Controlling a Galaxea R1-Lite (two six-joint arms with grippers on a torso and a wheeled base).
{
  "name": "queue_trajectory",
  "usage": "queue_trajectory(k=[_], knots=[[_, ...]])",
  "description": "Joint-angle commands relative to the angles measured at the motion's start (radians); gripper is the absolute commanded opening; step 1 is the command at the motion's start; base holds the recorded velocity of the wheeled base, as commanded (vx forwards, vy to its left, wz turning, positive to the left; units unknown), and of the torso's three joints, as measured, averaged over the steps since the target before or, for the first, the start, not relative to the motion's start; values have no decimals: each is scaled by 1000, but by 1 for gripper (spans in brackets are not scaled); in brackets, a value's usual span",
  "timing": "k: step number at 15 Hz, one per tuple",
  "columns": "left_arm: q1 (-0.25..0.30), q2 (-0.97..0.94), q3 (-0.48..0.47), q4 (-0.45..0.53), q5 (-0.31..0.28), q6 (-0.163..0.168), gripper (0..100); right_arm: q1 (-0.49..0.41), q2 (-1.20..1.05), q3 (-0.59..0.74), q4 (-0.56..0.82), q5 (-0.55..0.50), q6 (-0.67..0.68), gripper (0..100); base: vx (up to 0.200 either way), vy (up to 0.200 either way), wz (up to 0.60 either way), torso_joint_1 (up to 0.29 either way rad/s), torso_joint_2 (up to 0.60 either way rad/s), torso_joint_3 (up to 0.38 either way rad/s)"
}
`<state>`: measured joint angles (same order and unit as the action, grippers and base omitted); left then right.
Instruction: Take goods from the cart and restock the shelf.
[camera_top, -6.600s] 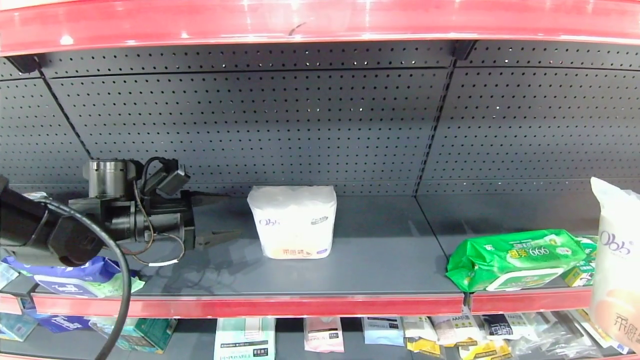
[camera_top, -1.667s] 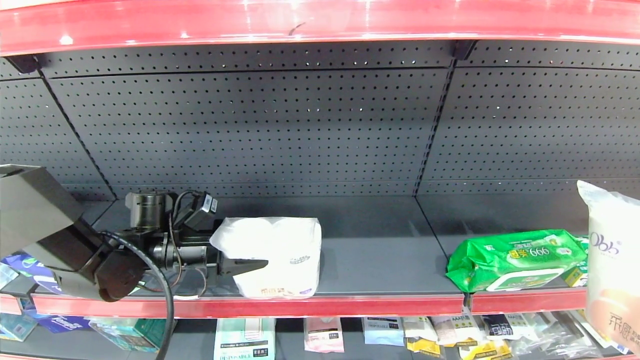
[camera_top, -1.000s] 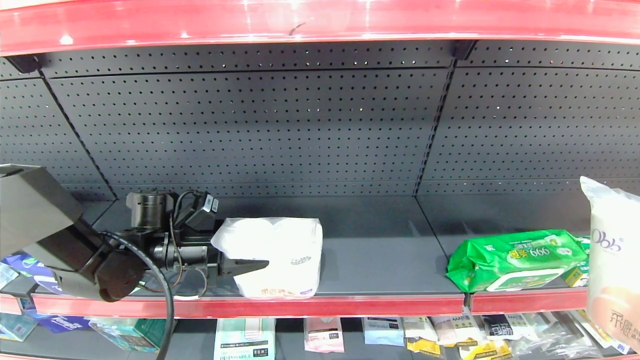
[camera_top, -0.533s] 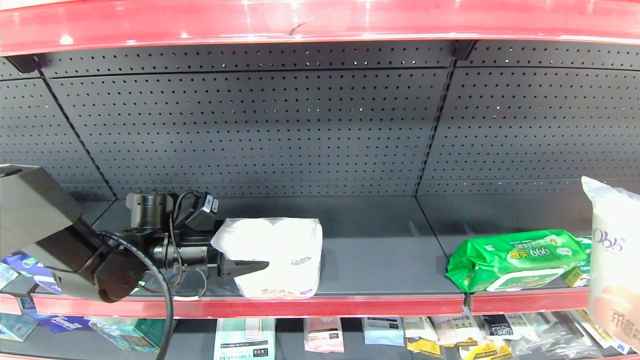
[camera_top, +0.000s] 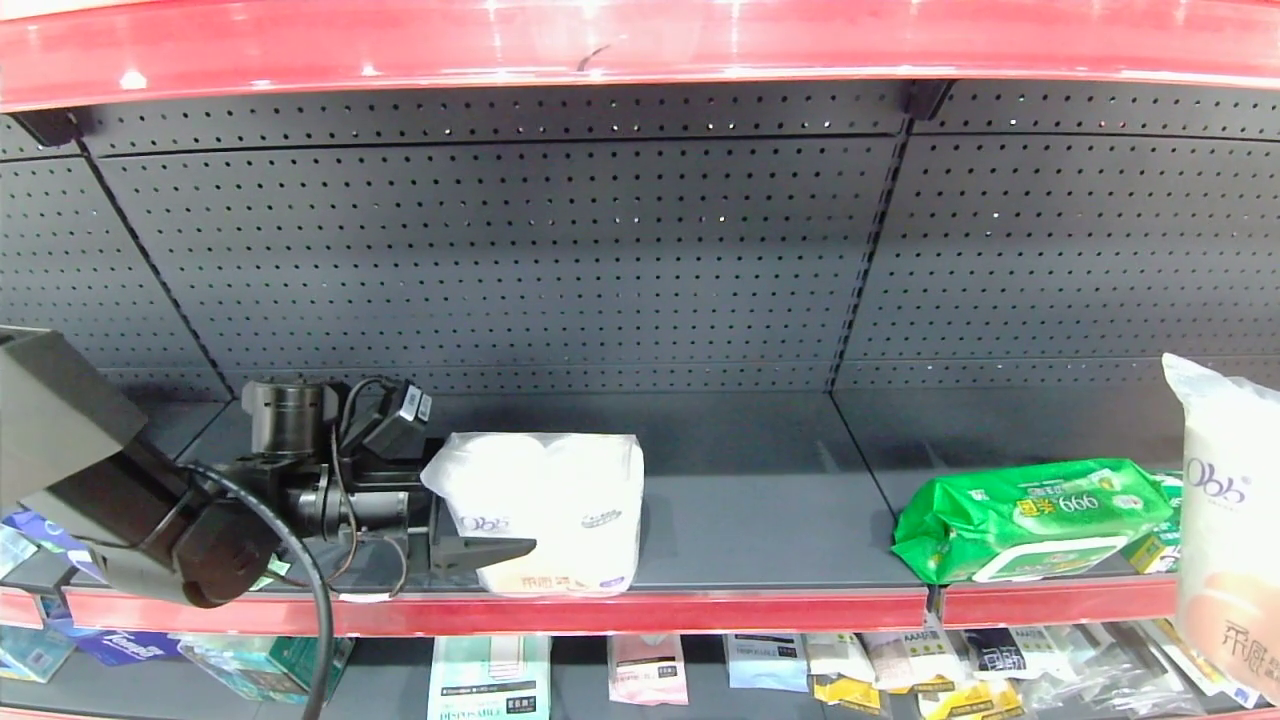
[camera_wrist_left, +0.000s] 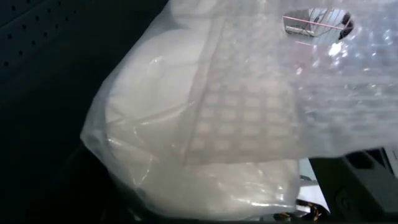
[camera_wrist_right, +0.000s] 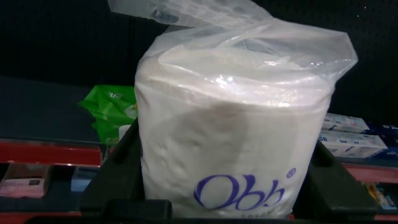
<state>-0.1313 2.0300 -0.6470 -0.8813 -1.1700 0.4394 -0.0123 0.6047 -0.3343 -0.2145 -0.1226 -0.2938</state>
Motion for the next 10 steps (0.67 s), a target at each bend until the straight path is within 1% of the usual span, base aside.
queue_trajectory(k=[1,2,3,5,6,7,8,9,10], knots=[[1,-54,0,-2,0,-33,100,0,0,-2,0,0,-1,0,0,0,0,0,0,0],[1,-88,-3,-2,-2,-65,100,0,0,-2,0,-2,-1,0,0,0,0,0,0,0],[1,-109,-6,-4,-5,-82,100,0,0,0,0,-2,-1,0,0,0,0,0,0,0],[10,-123,-11,-21,-5,-85,100,0,0,1,0,-3,-1,0,0,0,0,0,0,0],[21,-123,-10,-73,-3,-93,100,0,0,1,0,-3,-1,0,0,0,0,0,0,0],[25,-128,-6,-113,-2,-122,100,0,0,3,0,-3,-1,0,0,0,0,0,0,0],[25,-137,-3,-133,0,-148,100,0,0,4,0,-2,-1,0,0,0,0,0,0,0],[25,-171,4,-188,3,-243,100,0,0,11,0,-3,-1,0,0,0,0,0,0,0],[24,-182,4,-202,6,-272,100,0,-2,12,0,-2,-1,0,0,0,0,0,0,0]])
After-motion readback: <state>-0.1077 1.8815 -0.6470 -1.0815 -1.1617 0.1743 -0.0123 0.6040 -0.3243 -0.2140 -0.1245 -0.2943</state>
